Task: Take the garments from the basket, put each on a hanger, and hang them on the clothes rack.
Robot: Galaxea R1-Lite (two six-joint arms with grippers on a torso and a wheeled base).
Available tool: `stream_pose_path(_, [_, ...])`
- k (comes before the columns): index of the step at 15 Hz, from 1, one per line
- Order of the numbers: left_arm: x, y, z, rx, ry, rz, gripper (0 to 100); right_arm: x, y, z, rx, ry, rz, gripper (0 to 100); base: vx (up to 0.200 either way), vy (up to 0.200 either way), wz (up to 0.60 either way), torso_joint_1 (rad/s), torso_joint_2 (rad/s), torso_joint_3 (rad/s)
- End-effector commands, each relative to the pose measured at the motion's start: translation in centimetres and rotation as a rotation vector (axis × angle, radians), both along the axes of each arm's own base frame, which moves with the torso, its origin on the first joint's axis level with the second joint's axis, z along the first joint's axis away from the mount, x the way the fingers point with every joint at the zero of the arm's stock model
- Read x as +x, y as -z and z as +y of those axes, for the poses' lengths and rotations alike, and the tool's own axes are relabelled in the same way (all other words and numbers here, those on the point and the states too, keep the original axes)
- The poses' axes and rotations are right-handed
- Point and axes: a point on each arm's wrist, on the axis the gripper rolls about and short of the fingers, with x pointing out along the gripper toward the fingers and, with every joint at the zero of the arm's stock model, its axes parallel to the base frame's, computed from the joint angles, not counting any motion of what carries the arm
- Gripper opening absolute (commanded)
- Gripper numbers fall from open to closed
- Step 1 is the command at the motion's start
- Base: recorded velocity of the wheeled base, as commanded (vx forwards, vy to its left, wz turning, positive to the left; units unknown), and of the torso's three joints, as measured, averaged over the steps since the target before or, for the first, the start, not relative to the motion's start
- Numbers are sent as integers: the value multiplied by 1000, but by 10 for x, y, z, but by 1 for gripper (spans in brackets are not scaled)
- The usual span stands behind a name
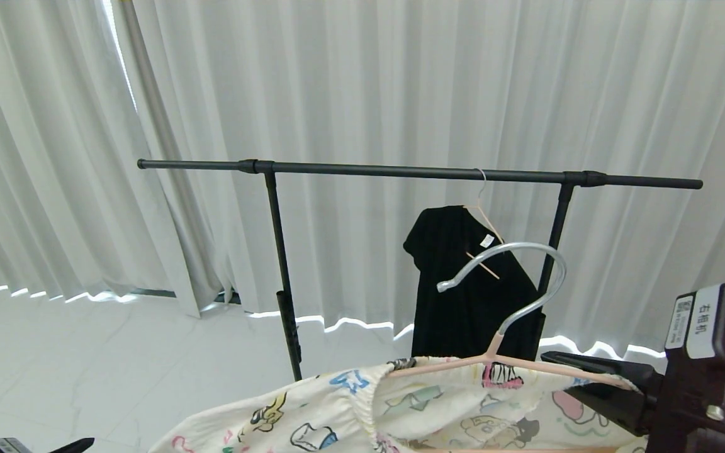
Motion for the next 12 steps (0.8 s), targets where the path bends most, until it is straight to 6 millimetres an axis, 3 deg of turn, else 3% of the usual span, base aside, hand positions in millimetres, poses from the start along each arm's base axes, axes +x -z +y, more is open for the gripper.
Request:
stream_pose_path(1, [-3,-6,0,-29,29,-49,100,3,3,-6,-19,47,2,0,0,0,0,0,0,0])
stream_pose_path(6, [5,-43,-4,-94,106,-160,100,-4,10,-66,-90,264,64,0,0,0,0,0,0,0])
stream_pose_path(9, [3,-55,-8,-158,267,-190,100,-21,14,-100,-110,383,101,0,0,0,0,0,0,0])
stream_pose_path(12, [19,-65,-12,-155,258,-158,100,-39,20,-126,-143,504,128,0,0,0,0,0,0,0])
